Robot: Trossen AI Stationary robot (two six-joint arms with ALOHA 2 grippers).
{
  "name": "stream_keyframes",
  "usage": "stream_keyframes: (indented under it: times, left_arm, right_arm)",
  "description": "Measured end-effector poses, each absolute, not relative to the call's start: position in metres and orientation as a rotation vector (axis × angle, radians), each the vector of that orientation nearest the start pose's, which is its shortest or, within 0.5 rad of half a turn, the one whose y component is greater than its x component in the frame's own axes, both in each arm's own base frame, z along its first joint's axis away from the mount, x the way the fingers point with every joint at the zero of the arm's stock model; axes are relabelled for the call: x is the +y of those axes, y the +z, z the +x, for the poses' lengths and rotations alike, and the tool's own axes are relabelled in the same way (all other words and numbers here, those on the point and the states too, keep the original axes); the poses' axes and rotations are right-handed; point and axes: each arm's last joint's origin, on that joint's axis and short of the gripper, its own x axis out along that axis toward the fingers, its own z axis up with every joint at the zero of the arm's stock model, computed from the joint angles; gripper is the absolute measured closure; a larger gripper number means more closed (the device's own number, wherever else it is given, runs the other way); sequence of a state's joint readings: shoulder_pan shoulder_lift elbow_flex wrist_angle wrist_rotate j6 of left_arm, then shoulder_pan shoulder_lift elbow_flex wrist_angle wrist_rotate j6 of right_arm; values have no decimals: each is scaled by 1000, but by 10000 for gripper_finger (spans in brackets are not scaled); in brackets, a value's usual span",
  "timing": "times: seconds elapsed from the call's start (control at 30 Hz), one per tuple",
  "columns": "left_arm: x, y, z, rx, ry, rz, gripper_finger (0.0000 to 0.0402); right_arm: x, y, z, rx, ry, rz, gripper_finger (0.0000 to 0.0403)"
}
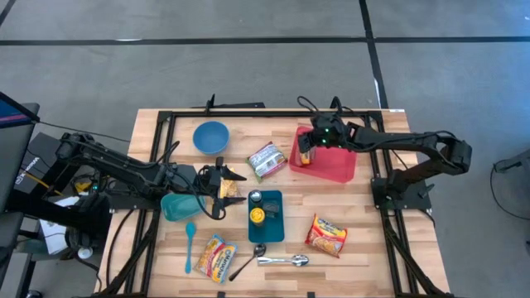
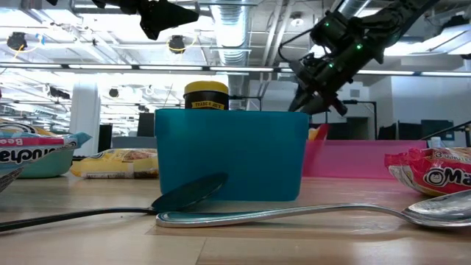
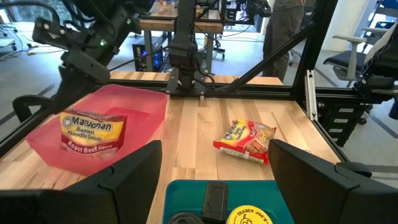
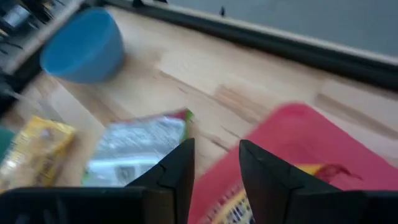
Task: Pick & Place Food Item
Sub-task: Put the red noodle pack into the red bin
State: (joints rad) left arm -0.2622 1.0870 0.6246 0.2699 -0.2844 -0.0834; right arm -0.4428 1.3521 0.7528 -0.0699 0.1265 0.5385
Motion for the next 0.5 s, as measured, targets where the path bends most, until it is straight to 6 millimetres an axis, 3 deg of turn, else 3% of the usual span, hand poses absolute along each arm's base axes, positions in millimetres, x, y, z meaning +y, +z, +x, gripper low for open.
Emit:
stream_keyframes:
  times: [0.13, 0.3, 0.5]
  left_arm:
    - [-54, 263, 231, 185, 30, -31, 112]
    - [-54, 263, 231, 185, 30, -31, 112]
    - [-54, 263, 231, 185, 30, -31, 112]
  right_arm:
    - [-119, 213, 240, 562, -725, 599, 282]
    - [-113, 228, 229, 550, -710, 576, 282]
    - [-99, 237, 204, 653, -703, 601, 282]
